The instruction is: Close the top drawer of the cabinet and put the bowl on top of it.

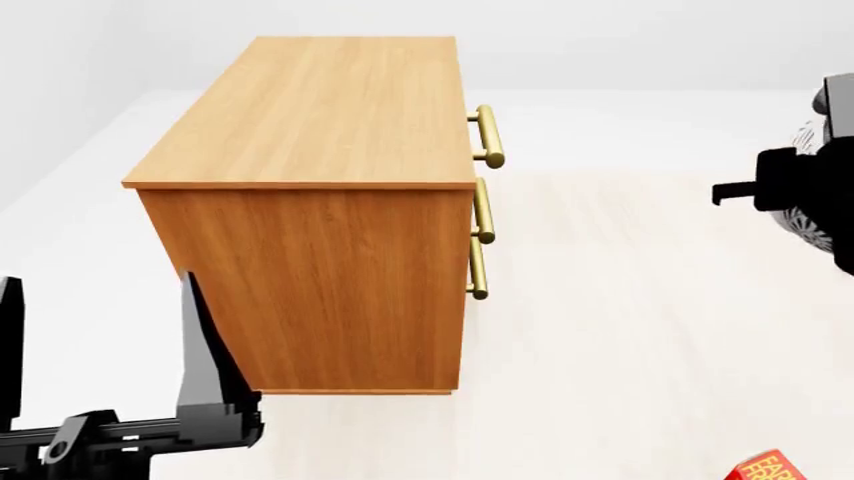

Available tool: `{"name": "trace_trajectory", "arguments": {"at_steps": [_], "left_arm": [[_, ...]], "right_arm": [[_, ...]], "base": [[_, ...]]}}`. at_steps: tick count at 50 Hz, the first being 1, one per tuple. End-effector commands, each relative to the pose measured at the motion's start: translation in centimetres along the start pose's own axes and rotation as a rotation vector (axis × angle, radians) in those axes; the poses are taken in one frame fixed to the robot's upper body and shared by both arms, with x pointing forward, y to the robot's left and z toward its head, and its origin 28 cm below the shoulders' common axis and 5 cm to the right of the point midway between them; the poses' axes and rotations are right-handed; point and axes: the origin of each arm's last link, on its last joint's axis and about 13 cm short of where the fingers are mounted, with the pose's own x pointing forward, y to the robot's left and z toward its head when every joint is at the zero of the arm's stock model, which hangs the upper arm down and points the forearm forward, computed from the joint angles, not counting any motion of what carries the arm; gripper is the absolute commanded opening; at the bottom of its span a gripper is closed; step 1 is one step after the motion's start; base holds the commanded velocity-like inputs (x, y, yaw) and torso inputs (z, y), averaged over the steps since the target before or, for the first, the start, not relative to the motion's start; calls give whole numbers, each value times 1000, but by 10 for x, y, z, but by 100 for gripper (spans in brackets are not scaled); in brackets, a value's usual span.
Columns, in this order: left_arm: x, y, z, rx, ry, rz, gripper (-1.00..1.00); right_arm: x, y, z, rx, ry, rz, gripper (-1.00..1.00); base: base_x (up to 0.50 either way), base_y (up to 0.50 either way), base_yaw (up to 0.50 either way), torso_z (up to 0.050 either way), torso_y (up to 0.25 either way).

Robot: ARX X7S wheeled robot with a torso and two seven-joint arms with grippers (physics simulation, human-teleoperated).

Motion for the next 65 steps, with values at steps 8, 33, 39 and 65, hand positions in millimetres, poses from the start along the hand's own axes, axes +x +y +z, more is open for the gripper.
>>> {"name": "trace_trajectory", "arguments": {"at_steps": [8, 33, 39, 65], "left_arm": [[3, -2, -1, -6, 1, -10, 100], [1, -1, 1, -6, -2, -8, 100], [1, 0, 1, -4, -3, -8, 100], [3, 0, 0, -8, -2, -10, 100]], "right_arm": [[-7, 50, 92, -75, -248, 280, -100], [-23, 107, 135, -70, -373, 511, -100], [-25, 102, 130, -55, -377, 507, -100], [-13, 107, 185, -163, -465, 579, -100]], "base": [[0, 0, 0, 0, 0], [0, 0, 0, 0, 0], [0, 0, 0, 0, 0], [0, 0, 0, 0, 1]]}}
